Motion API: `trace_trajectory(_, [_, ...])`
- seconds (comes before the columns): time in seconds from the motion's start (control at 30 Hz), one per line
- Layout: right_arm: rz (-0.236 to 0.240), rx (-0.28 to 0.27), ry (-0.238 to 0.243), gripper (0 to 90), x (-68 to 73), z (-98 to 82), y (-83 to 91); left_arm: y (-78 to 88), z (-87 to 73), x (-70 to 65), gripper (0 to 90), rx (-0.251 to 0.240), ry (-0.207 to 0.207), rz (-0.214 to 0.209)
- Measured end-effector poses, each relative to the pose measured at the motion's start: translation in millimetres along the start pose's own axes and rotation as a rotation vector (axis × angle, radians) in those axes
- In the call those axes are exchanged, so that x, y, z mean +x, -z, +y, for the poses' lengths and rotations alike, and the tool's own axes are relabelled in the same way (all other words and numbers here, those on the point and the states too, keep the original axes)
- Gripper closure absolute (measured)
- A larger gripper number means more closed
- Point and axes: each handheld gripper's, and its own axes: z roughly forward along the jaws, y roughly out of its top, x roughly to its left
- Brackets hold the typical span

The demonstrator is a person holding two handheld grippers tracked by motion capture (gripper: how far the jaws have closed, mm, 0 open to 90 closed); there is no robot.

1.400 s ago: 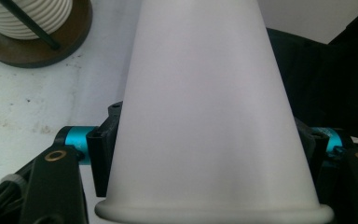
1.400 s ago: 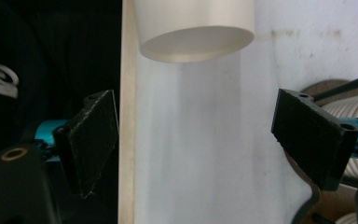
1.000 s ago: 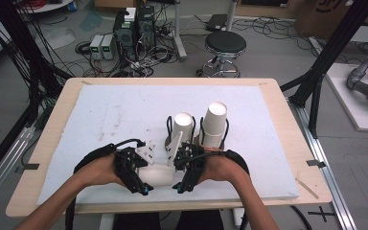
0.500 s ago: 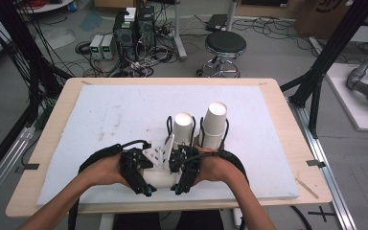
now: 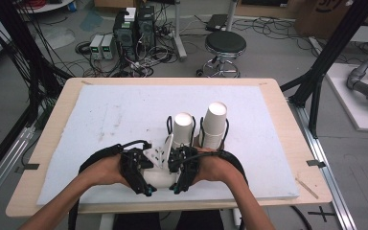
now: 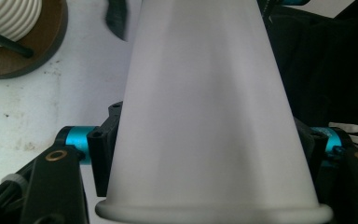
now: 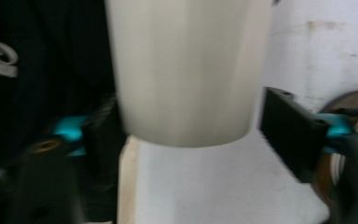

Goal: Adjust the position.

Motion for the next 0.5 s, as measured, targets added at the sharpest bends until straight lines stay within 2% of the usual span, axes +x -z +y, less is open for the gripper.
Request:
trace_trajectory(0.03, [0.005, 0.001, 0.005, 36.4, 0.6, 0.1, 0.4, 0.5, -0.2, 0.6, 29.4, 0.003, -0.001, 0.000])
trace_trajectory(0.1, [-0.007, -0.002, 0.019, 36.6, 1.0, 0.5, 0.4, 0.2, -0.4, 0.6, 29.4, -0.003, 0.005, -0.002])
trace_trajectory(0.27, [0.013, 0.001, 0.016, 36.9, 0.8, -0.1, 0.0, -0.6, -0.4, 0.3, 29.4, -0.004, 0.008, -0.007])
trace_trajectory(0.5, [0.004, 0.003, 0.016, 37.2, 1.2, 0.0, 0.0, -0.9, -0.8, 0.4, 29.2, -0.007, 0.011, -0.008])
